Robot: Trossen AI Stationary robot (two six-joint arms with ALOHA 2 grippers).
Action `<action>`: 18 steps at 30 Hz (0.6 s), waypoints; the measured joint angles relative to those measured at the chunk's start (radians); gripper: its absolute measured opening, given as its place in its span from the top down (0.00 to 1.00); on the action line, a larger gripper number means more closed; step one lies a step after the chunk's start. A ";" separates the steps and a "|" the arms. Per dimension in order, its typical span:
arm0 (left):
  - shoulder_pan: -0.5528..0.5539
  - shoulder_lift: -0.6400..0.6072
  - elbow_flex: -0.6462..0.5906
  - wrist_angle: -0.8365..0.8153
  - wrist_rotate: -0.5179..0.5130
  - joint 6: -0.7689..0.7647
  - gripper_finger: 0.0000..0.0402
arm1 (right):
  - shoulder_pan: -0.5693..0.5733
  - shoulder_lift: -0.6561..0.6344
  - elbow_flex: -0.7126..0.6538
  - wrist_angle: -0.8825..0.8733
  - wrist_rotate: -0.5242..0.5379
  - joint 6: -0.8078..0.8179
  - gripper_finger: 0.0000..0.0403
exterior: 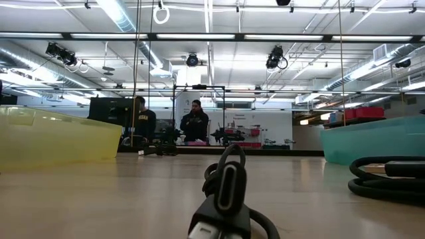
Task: Pick & Place USB Port
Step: Put the black charger cable into the yellow bin
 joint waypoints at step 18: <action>-0.143 -0.233 0.001 -0.933 -0.534 -0.446 0.95 | -0.025 0.000 0.000 -0.290 0.039 0.129 0.76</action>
